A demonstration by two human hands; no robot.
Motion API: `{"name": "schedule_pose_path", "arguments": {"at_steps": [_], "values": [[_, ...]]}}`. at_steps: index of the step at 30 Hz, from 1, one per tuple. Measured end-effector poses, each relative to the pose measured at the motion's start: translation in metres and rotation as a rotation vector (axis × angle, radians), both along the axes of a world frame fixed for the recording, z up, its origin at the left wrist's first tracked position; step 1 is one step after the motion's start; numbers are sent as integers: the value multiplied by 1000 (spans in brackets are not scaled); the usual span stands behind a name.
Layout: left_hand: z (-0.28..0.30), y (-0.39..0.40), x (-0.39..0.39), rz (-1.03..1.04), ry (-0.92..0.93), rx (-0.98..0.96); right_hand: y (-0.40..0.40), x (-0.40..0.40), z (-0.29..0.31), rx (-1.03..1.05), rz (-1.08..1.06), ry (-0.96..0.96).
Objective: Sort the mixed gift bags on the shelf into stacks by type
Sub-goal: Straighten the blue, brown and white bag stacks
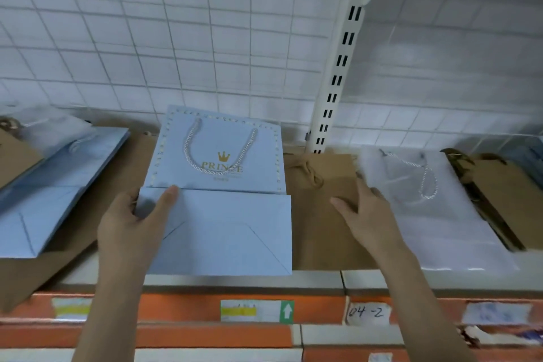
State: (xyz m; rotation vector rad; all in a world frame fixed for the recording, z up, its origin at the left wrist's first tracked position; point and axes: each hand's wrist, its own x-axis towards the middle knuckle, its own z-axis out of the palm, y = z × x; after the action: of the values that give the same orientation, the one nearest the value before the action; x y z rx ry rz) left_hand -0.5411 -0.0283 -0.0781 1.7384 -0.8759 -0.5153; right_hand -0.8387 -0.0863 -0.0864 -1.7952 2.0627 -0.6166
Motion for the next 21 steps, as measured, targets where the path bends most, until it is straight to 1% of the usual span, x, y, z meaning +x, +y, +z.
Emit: {"name": "schedule_pose_path", "arguments": {"at_steps": [4, 9, 16, 21], "values": [[3, -1, -6, -3, -12, 12, -3, 6, -1, 10, 28, 171], [8, -13, -6, -51, -16, 50, -6, 11, -7, 7, -8, 242], [6, -21, -22, -120, 24, 32, -3, 7, -10, -64, -18, 222], [11, -24, -48, -176, 16, 2, 1, -11, 6, -177, 60, 103]]}}
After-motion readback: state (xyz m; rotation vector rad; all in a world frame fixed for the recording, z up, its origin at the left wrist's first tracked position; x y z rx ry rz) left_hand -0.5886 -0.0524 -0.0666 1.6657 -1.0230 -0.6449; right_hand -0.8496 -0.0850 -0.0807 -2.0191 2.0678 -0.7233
